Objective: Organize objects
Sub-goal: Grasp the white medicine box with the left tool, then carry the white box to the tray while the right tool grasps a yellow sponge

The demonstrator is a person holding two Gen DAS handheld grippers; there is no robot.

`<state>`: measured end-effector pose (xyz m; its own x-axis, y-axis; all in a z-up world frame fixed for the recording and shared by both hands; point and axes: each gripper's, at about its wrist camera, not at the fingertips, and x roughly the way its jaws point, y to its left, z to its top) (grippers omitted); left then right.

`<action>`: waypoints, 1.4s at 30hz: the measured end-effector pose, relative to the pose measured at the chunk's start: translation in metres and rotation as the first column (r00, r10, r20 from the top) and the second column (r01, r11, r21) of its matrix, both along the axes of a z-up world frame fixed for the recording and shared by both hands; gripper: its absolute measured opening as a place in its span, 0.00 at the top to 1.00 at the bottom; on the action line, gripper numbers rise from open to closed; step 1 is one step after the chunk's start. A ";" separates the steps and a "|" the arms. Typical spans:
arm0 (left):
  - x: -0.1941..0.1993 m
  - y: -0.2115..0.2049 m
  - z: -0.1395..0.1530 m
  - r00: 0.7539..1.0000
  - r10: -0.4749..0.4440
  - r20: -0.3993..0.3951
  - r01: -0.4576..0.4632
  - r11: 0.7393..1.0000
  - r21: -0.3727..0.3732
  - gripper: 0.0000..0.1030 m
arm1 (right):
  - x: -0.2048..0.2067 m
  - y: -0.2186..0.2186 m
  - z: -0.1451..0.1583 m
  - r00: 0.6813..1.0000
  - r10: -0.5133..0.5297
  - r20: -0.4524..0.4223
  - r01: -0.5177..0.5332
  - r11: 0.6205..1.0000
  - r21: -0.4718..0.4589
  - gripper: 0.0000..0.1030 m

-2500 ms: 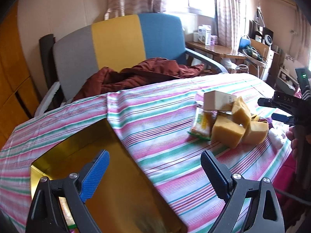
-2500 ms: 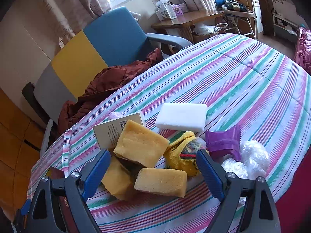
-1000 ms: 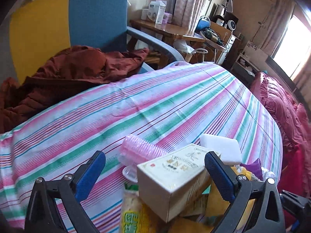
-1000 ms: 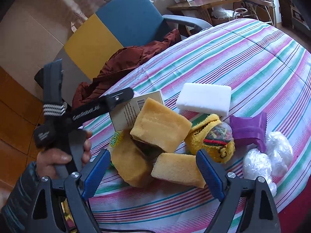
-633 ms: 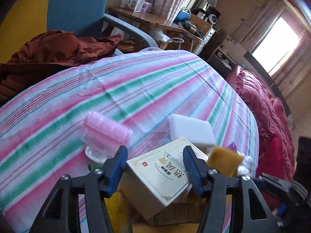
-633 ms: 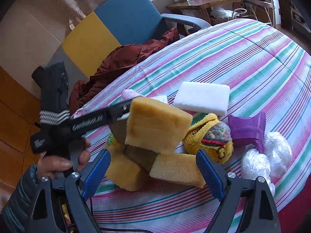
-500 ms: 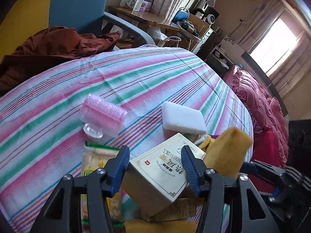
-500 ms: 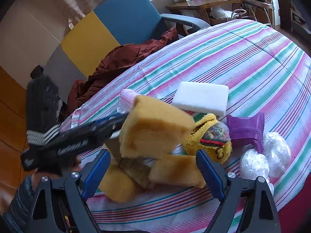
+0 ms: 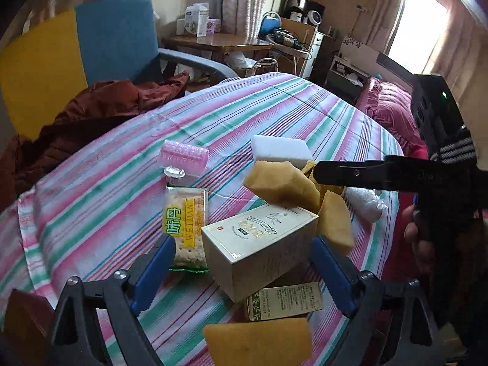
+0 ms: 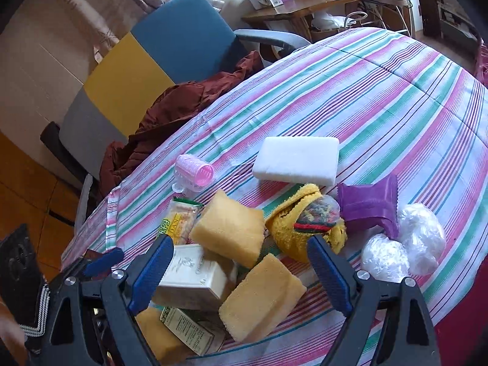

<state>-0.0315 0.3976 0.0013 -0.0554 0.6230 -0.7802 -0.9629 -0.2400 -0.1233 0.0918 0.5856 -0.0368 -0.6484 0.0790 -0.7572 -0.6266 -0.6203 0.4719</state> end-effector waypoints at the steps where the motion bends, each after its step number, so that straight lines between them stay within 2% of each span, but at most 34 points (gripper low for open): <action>1: 0.004 0.002 0.002 0.999 -0.026 -0.032 0.026 1.000 -0.007 0.10 | 0.000 0.000 0.000 1.000 0.001 0.001 -0.001 1.000 0.002 0.11; 6: 0.016 0.034 -0.001 0.969 -0.198 -0.146 0.185 0.978 -0.098 0.04 | 0.000 0.000 -0.001 1.000 -0.002 0.003 0.002 1.000 -0.003 0.11; 10: 0.010 0.062 -0.016 0.951 -0.290 -0.107 0.269 0.946 -0.179 0.04 | -0.001 0.000 -0.002 1.000 0.007 -0.001 -0.007 1.000 -0.016 0.11; 13: -0.001 0.078 -0.031 0.946 -0.323 -0.039 0.306 0.924 -0.227 0.03 | -0.001 0.001 -0.004 1.000 0.013 -0.001 -0.013 1.000 -0.025 0.11; 16: -0.008 0.086 -0.046 0.934 -0.349 0.080 0.358 0.901 -0.246 0.13 | -0.001 0.003 -0.005 1.000 0.013 -0.004 -0.013 0.999 -0.039 0.11; 17: -0.007 0.086 -0.049 0.931 -0.352 0.099 0.366 0.899 -0.241 0.19 | -0.001 0.004 -0.005 1.000 0.011 -0.003 -0.011 0.999 -0.042 0.11; 20: 0.004 0.082 -0.054 0.917 -0.384 0.110 0.400 0.885 -0.239 0.34 | 0.000 0.006 -0.006 1.000 0.006 -0.007 -0.006 0.999 -0.050 0.11; 21: 0.008 0.079 -0.054 0.916 -0.387 0.105 0.401 0.886 -0.232 0.46 | 0.000 0.006 -0.006 1.000 0.004 -0.007 -0.004 0.999 -0.048 0.11; 22: 0.012 0.076 -0.053 0.920 -0.380 0.096 0.392 0.892 -0.226 0.50 | 0.001 0.006 -0.006 1.000 0.002 -0.007 -0.002 0.999 -0.046 0.11; 27: 0.000 0.047 -0.040 0.969 -0.233 0.078 0.243 0.955 -0.172 0.50 | 0.003 0.006 0.000 0.999 -0.001 -0.038 0.000 0.999 -0.037 0.11; 30: -0.020 0.017 -0.017 0.996 -0.063 0.067 0.070 0.990 -0.119 0.50 | 0.003 0.002 0.007 0.997 0.018 -0.073 -0.019 1.000 -0.021 0.11; 32: -0.033 -0.005 -0.001 0.995 0.047 0.086 -0.041 0.997 -0.070 0.50 | -0.001 -0.005 0.012 0.993 0.060 -0.101 -0.062 0.998 -0.010 0.11; 36: -0.046 -0.072 0.029 0.965 0.239 0.110 -0.244 0.969 0.034 0.50 | -0.019 -0.036 0.022 0.956 0.262 -0.130 -0.260 0.965 0.033 0.11; 39: -0.043 -0.114 0.046 0.939 0.323 0.118 -0.334 0.937 0.097 0.50 | -0.037 -0.080 0.029 0.873 0.475 -0.110 -0.465 0.879 0.103 0.13; 42: -0.039 -0.158 0.063 0.907 0.404 0.121 -0.419 0.896 0.149 0.50 | -0.051 -0.126 0.026 0.778 0.629 -0.017 -0.618 0.769 0.164 0.14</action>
